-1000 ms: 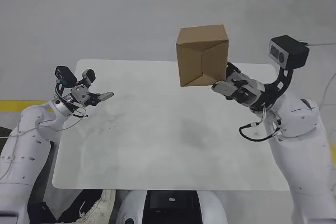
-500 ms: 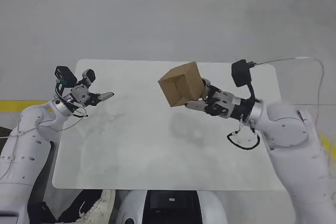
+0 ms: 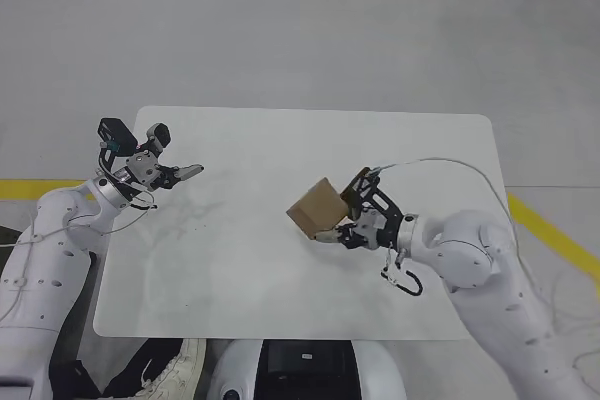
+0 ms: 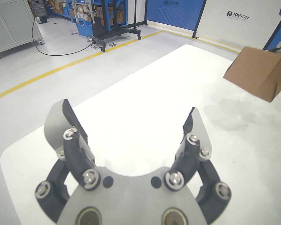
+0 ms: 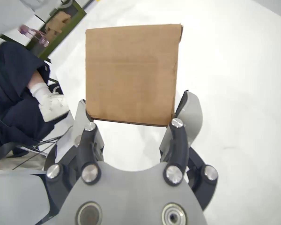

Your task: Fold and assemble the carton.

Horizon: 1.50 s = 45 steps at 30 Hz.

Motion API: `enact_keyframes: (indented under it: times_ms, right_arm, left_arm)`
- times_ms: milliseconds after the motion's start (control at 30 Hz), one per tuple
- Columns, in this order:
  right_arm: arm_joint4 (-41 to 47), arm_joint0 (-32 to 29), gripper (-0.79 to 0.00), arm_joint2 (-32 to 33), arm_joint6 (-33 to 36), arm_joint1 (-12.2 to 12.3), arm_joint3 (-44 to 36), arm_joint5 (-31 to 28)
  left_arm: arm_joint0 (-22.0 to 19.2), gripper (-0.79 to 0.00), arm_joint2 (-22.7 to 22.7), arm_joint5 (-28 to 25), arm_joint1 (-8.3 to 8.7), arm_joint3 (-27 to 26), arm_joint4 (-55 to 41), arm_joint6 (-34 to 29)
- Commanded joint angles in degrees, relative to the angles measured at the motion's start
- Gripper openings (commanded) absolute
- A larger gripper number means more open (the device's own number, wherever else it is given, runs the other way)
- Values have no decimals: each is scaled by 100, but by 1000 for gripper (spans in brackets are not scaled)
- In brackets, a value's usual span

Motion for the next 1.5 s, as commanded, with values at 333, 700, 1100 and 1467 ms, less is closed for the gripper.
enact_keyframes:
  times_ms: [333, 700, 1100, 1467]
  right_arm:
    - [-1203, 246, -785, -896, 65, -115, 315, 442]
    - [-1196, 349, -785, -1015, -102, -166, 697, 470]
    - [-1378, 405, -237, -1154, -178, -210, 842, 483]
    - [-1202, 304, 0, -989, -337, -200, 559, 413]
  left_arm:
    - [0, 0, 0, 0, 0, 0, 0, 0]
    - [0, 0, 0, 0, 0, 0, 0, 0]
    - [0, 0, 0, 0, 0, 0, 0, 0]
    - [0, 0, 0, 0, 0, 0, 0, 0]
